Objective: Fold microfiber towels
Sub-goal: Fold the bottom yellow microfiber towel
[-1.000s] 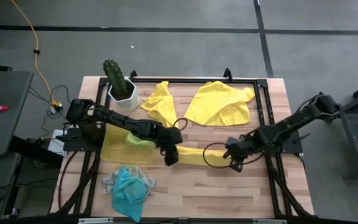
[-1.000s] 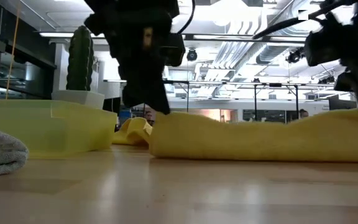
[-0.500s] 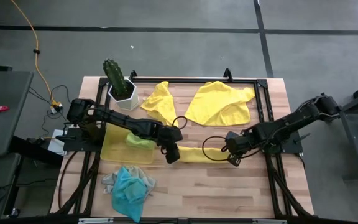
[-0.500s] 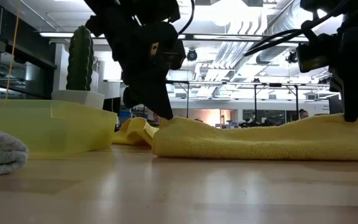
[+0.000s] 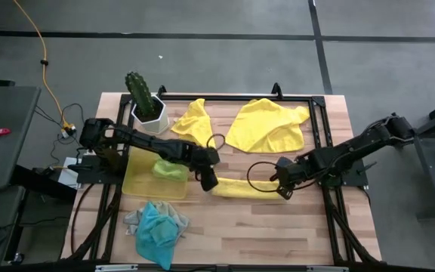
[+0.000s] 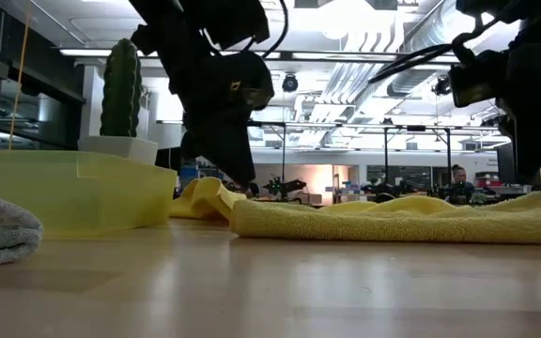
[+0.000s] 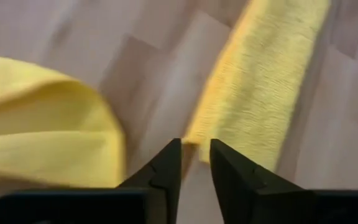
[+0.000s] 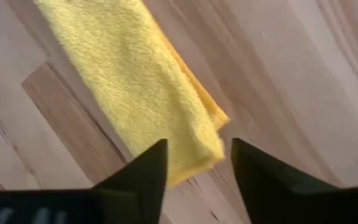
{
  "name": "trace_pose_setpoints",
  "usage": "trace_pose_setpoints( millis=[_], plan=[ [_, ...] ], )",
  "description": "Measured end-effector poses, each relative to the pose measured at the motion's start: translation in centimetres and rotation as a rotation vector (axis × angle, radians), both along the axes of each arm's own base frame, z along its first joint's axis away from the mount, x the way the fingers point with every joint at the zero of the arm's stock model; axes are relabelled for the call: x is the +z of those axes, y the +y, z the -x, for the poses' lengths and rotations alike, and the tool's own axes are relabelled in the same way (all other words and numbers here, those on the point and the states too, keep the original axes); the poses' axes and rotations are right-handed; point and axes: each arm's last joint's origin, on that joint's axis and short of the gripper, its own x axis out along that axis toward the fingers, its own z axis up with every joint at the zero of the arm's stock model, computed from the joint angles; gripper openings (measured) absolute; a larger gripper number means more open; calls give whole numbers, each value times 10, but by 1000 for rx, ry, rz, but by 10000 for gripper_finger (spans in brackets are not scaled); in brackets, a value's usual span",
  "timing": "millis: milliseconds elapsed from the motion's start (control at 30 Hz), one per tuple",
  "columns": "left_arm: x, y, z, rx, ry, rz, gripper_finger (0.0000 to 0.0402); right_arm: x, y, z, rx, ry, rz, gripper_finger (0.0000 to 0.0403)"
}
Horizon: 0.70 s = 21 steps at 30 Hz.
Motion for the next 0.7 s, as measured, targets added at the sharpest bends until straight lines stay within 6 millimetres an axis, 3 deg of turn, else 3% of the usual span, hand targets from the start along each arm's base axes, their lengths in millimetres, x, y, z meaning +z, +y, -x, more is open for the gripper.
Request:
trace_pose_setpoints(
  millis=[133, 267, 400, 567, 700],
  plan=[
    [18, 10, 9, -24, -27, -4, 106, 11, -3, 19, -75, 29, -38, 216],
    [30, 7, 7, -120, -117, 18, 120, 19, 0, 37, -160, 2, -110, 227],
    [28, -6, 0, -224, -245, 78, 122, -6, 4, 52, -310, -52, -236, 228],
    [18, -26, -4, -248, -388, 175, 122, -41, 10, 54, -451, -174, -397, 228],
    [21, -39, -4, -240, -459, 176, 122, -54, 11, 51, -530, -208, -381, 228]
  ],
)
